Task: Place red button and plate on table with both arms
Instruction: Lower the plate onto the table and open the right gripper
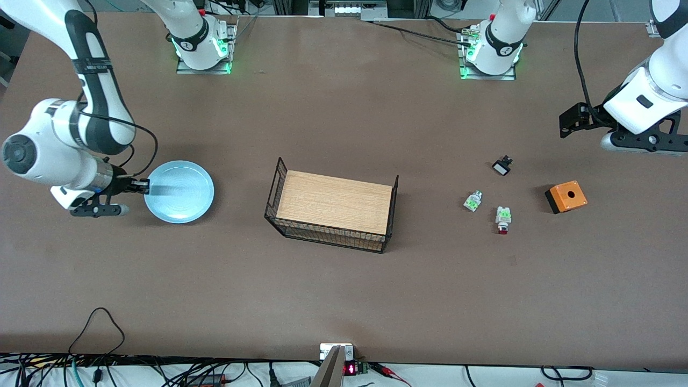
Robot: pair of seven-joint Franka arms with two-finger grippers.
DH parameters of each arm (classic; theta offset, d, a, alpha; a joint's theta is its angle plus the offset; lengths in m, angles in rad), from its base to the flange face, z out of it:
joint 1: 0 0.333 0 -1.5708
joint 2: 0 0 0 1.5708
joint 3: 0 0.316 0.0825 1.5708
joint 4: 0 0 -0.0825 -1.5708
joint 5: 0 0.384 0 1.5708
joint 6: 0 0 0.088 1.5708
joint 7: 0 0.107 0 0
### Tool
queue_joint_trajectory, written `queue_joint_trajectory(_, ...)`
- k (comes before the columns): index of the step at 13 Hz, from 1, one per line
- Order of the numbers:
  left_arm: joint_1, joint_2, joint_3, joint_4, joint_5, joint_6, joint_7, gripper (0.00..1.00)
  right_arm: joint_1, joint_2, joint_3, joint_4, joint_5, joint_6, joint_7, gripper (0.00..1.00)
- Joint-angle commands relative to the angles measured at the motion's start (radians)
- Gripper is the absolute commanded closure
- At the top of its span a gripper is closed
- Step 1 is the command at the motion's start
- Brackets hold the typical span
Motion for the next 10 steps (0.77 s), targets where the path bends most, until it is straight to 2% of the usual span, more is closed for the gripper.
queue_joint_trajectory(1, -0.005, -0.007, -0.001, 0.015, 0.029, -0.024, 0.019, 0.0, -0.032, -0.05, 0.021, -0.151, -0.008, 0.142, -0.062, 0.97)
queue_joint_trajectory(2, -0.005, -0.007, -0.001, 0.015, 0.029, -0.024, 0.017, 0.0, -0.032, -0.047, 0.021, -0.151, -0.005, 0.141, -0.062, 0.84)
queue_joint_trajectory(3, -0.005, -0.005, -0.001, 0.015, 0.029, -0.024, 0.013, 0.0, -0.032, -0.048, 0.021, -0.148, 0.001, 0.133, -0.047, 0.22)
queue_joint_trajectory(4, -0.005, -0.005, -0.001, 0.016, 0.029, -0.024, 0.011, 0.0, -0.031, -0.059, 0.021, -0.145, 0.003, 0.127, -0.04, 0.0)
queue_joint_trajectory(6, -0.007, -0.005, -0.002, 0.016, 0.029, -0.023, 0.01, 0.0, -0.031, -0.099, 0.024, -0.106, 0.003, 0.039, -0.019, 0.0)
queue_joint_trajectory(10, -0.008, -0.007, -0.004, 0.016, 0.03, -0.024, 0.01, 0.0, 0.03, -0.12, 0.033, 0.103, 0.001, -0.248, 0.12, 0.0)
